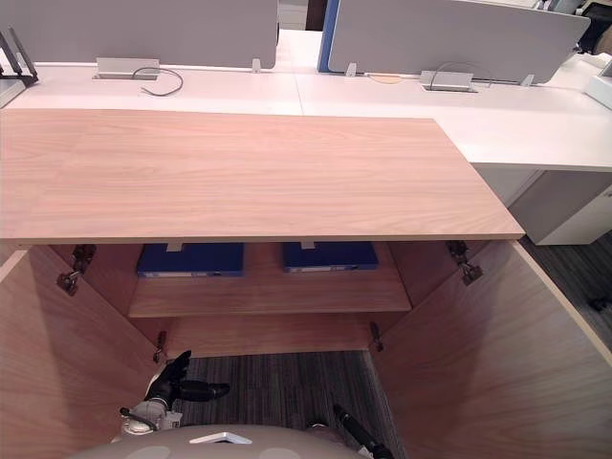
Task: Walk over to the cabinet, pick up the folder, carry it to the office cabinet, place the folder inside the office cabinet, then close the office cabinet door
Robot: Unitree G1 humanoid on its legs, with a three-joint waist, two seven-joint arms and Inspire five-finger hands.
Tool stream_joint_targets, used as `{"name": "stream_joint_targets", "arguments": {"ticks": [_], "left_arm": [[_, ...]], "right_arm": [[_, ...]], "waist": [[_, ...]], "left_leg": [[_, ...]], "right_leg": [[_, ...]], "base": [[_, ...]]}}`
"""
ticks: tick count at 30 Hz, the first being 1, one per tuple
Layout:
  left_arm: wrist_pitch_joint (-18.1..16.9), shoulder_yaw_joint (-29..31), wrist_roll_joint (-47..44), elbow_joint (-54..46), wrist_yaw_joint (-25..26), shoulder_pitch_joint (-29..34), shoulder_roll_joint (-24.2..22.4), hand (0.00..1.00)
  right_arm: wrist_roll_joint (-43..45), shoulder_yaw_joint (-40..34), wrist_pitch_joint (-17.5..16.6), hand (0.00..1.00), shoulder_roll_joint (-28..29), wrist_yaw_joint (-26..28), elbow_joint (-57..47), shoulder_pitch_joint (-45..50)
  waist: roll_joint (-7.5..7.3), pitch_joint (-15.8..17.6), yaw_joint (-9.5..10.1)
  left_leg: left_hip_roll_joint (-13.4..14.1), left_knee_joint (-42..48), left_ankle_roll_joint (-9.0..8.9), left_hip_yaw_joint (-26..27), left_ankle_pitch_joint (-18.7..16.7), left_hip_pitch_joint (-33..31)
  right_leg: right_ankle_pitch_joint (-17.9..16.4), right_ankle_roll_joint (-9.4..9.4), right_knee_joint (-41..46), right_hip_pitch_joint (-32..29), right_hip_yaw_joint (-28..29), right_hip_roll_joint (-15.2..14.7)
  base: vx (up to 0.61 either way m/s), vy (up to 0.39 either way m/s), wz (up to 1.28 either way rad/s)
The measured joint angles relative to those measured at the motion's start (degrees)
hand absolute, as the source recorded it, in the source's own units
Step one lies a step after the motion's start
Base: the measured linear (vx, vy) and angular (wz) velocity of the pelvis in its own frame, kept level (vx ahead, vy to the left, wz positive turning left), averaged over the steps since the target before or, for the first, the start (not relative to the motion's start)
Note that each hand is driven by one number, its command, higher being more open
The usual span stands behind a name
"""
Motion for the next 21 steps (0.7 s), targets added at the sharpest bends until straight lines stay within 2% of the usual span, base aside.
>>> {"name": "stream_joint_targets", "arguments": {"ticks": [8, 12, 15, 18, 21], "left_arm": [[0.1, 0.4, -0.2, 0.0, -0.4, 0.0, -0.2, 1.00], [0.1, 0.9, -0.2, -0.1, -0.5, 0.0, -0.3, 1.00], [0.0, 0.9, 0.0, 0.0, -0.5, -0.7, 0.4, 1.00], [0.1, 0.8, 2.0, 0.3, -0.7, -1.4, 1.4, 1.00], [0.2, 0.4, 3.1, 0.4, -1.7, -2.2, 2.1, 1.00]], "right_arm": [[-6.7, 1.7, 0.9, 1.00, -1.3, 0.2, -0.2, -0.9], [-8.9, 1.6, 0.9, 1.00, -1.5, 0.5, -1.3, -1.8], [-11.0, 1.5, 1.6, 1.00, -1.4, 1.0, -2.6, -2.5], [-10.9, 1.9, 1.7, 1.00, -1.3, 1.3, -2.7, -3.1], [-10.8, 3.7, 1.7, 1.00, -1.4, 1.8, -2.7, -3.0]], "waist": [[-0.25, 0.0, -0.03], [-0.71, 0.5, -0.12], [-1.51, 2.8, -0.27], [-2.58, 4.7, -1.56], [-2.87, 5.5, -1.58]], "left_leg": [[-0.8, 0.2, 0.31, 0.2, 0.0, 0.7], [-2.9, 0.2, 1.36, 3.6, -0.7, 1.0], [-4.5, 0.2, 2.61, 7.0, -1.2, 2.8], [-5.4, 1.3, 3.55, 9.6, -2.5, 4.5], [-4.3, 4.1, 4.72, 12.5, -4.2, 3.6]], "right_leg": [[-0.7, 0.18, 2.9, -0.9, 0.8, -1.3], [-2.2, 0.77, 9.5, -6.1, 5.5, -4.1], [-1.9, 0.89, 12.2, -8.1, 9.7, -5.6], [0.4, -0.89, 12.0, -7.9, 10.0, -5.7], [5.2, -5.00, 7.4, -7.7, 8.6, -4.0]], "base": [[-0.01, 0.013, -0.03], [-0.04, 0.094, -0.42], [-0.08, 0.103, -0.60], [-0.08, 0.084, -0.57], [-0.18, 0.060, -0.78]]}}
